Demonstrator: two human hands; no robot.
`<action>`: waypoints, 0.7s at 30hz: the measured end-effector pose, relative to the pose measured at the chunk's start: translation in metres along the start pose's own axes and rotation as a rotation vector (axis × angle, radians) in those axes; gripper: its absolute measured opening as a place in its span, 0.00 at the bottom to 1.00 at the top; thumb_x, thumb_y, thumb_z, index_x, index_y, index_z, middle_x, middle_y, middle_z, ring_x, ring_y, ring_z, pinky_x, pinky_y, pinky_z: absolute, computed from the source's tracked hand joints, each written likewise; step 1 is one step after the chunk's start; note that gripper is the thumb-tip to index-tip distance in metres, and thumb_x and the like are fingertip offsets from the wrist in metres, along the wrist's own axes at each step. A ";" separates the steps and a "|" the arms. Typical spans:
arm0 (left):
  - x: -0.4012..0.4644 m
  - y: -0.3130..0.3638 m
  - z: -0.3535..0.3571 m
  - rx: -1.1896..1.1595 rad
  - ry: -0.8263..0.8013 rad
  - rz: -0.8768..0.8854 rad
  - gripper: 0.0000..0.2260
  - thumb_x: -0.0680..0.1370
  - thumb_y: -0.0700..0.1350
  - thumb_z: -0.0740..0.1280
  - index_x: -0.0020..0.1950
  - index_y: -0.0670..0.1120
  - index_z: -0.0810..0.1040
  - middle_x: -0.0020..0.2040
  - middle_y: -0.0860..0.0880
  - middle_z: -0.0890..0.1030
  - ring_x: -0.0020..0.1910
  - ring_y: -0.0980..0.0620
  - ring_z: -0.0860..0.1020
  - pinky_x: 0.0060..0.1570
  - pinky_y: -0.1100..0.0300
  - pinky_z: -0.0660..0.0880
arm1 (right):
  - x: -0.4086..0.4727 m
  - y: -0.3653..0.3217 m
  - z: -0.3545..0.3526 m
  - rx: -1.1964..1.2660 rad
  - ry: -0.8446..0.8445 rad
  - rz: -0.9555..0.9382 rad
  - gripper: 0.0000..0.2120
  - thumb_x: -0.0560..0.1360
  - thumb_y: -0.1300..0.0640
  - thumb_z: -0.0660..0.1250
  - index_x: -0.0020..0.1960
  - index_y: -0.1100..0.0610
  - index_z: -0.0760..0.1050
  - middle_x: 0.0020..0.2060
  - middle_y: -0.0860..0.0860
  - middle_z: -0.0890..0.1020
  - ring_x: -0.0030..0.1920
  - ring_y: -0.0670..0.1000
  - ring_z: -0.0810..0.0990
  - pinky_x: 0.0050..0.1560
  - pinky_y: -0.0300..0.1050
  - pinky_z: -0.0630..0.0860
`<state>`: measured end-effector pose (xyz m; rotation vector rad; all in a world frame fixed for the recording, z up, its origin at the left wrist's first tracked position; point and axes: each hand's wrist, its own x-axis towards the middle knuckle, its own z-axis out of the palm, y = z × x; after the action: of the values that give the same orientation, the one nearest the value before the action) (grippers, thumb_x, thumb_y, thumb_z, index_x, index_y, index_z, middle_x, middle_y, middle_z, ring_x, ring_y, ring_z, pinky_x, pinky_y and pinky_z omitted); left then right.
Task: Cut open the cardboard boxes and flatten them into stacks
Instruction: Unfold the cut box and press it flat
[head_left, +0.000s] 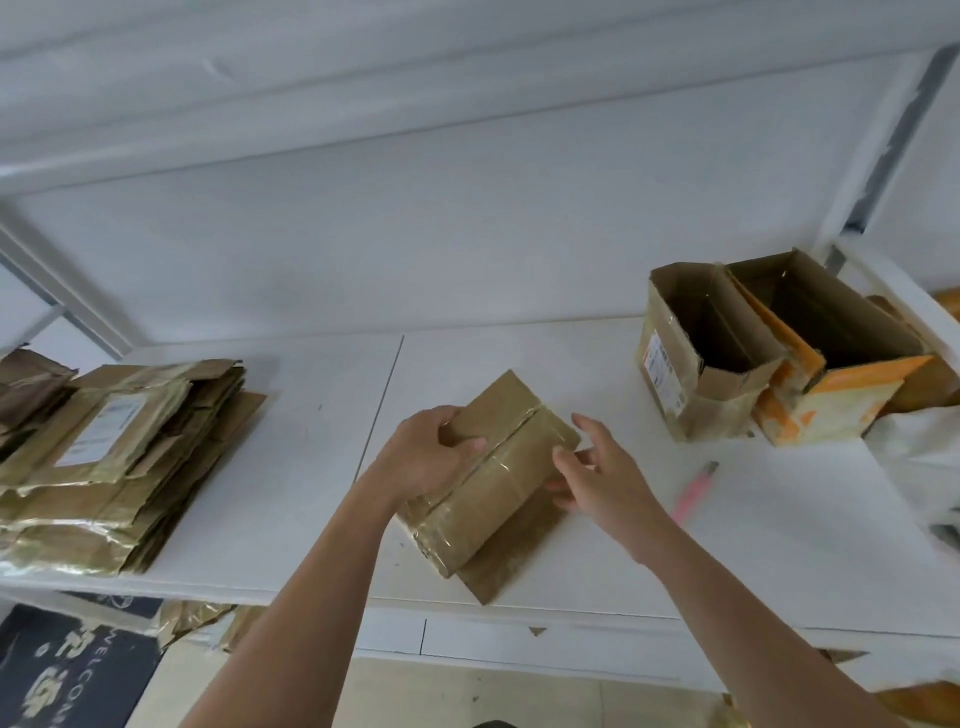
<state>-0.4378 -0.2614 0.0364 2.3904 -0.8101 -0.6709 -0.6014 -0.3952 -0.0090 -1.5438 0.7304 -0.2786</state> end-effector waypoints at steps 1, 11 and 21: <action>0.000 -0.001 0.000 0.004 0.069 0.000 0.14 0.77 0.52 0.69 0.63 0.55 0.77 0.49 0.57 0.80 0.47 0.59 0.78 0.45 0.62 0.72 | 0.001 -0.007 0.007 -0.039 0.000 -0.018 0.24 0.80 0.54 0.64 0.74 0.51 0.62 0.52 0.50 0.79 0.50 0.50 0.83 0.57 0.51 0.80; -0.008 0.000 0.016 -0.241 0.400 0.033 0.25 0.74 0.50 0.74 0.69 0.59 0.72 0.49 0.62 0.80 0.49 0.59 0.81 0.47 0.63 0.75 | 0.030 -0.047 0.024 -0.446 0.165 -0.386 0.34 0.76 0.50 0.68 0.77 0.47 0.57 0.50 0.46 0.81 0.44 0.47 0.80 0.50 0.45 0.76; 0.007 0.008 0.032 -0.144 0.447 0.108 0.22 0.75 0.52 0.73 0.67 0.59 0.74 0.33 0.59 0.79 0.36 0.53 0.80 0.44 0.56 0.76 | 0.046 -0.024 0.022 -0.483 0.262 -0.413 0.45 0.69 0.44 0.76 0.77 0.50 0.54 0.64 0.48 0.76 0.61 0.50 0.77 0.53 0.42 0.70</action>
<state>-0.4555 -0.2813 0.0158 2.2241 -0.6647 -0.1329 -0.5467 -0.4062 0.0001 -2.1470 0.7070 -0.6576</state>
